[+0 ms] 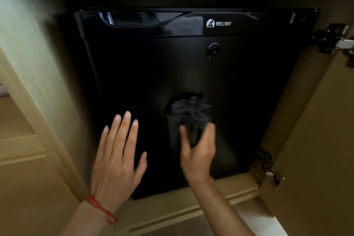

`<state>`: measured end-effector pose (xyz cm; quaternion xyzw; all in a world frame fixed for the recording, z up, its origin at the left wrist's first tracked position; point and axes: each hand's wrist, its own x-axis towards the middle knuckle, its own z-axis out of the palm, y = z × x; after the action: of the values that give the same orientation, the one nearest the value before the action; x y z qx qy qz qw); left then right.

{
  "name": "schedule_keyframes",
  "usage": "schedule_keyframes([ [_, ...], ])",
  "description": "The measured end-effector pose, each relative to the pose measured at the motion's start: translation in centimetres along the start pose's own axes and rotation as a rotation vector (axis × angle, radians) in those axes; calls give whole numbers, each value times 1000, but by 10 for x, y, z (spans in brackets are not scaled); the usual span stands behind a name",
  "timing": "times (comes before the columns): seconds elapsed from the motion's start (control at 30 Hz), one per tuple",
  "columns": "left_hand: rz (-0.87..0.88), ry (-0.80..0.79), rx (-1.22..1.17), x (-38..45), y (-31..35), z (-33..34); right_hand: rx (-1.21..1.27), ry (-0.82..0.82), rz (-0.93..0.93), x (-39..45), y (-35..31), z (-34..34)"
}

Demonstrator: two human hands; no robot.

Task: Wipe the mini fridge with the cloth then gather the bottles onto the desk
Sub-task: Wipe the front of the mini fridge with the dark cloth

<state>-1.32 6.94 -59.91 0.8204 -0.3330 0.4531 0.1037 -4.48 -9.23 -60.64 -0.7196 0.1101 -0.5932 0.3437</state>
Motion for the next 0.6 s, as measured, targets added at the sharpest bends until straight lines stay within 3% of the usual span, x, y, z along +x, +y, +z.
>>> schedule_keyframes([
  [0.1, 33, -52, 21, -12, 3, 7, 58, -161, -104, -6, 1, 4],
  [0.23, 43, -97, 42, -20, 2, 19, -39, -125, -160, 7, 22, -14],
  [0.47, 62, -125, 71, -23, -2, 25, -82, 164, 262, 25, 63, -54],
  [0.6, 61, -123, 75, -22, -2, 25, -37, 204, 311, 18, 54, -43],
])
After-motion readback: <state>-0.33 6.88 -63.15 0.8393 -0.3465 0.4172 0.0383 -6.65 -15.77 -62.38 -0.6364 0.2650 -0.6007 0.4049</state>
